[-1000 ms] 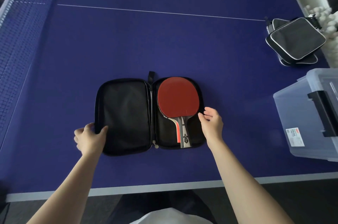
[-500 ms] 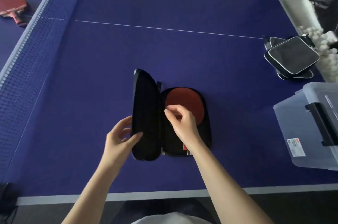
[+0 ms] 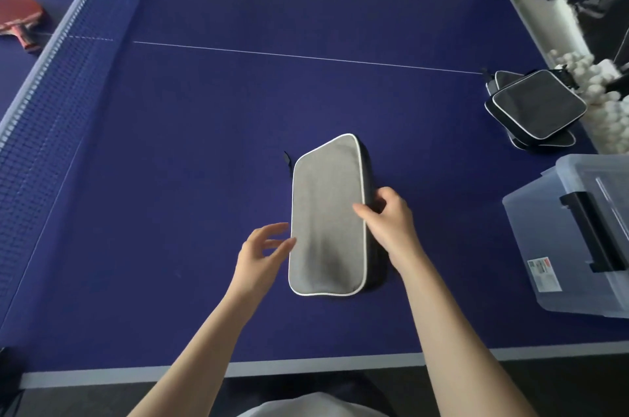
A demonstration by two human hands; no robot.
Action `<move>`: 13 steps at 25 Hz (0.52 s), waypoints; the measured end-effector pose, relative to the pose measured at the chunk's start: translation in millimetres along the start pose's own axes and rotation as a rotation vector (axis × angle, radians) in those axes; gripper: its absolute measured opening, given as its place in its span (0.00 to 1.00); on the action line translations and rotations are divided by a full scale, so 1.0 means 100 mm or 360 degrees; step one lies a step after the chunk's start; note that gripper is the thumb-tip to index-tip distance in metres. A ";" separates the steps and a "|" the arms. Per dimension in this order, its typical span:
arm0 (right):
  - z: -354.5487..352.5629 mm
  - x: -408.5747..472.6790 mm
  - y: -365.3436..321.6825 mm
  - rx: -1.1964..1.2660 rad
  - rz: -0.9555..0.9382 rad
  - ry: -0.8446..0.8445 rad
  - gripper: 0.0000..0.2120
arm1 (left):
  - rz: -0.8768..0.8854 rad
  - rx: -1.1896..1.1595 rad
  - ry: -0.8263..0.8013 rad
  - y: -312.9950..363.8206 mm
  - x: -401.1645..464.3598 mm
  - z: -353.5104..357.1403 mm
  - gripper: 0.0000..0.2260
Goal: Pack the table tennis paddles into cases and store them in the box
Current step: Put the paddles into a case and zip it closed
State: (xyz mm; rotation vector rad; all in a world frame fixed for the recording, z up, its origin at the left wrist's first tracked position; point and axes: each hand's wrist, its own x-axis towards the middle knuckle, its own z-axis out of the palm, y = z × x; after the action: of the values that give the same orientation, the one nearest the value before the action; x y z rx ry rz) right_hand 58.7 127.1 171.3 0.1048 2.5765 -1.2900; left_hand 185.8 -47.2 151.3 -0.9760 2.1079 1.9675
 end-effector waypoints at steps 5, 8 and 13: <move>-0.13 0.32 0.59 0.0189 0.0429 -0.0031 0.11 | -0.0294 -0.0021 0.0122 -0.11 0.43 0.14 0.20; -0.06 0.44 0.79 0.0225 0.0575 -0.0120 0.14 | -0.0450 -0.0080 0.0085 -0.15 0.66 0.29 0.26; 0.02 0.54 0.94 0.0237 0.0673 -0.0198 0.10 | -0.0643 -0.0064 0.0073 -0.18 0.90 0.51 0.33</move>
State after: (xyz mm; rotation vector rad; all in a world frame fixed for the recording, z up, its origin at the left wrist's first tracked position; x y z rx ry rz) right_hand 23.6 179.6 82.9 0.5462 2.1936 -1.2726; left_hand 105.9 -33.5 84.0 -1.3405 1.7222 1.8021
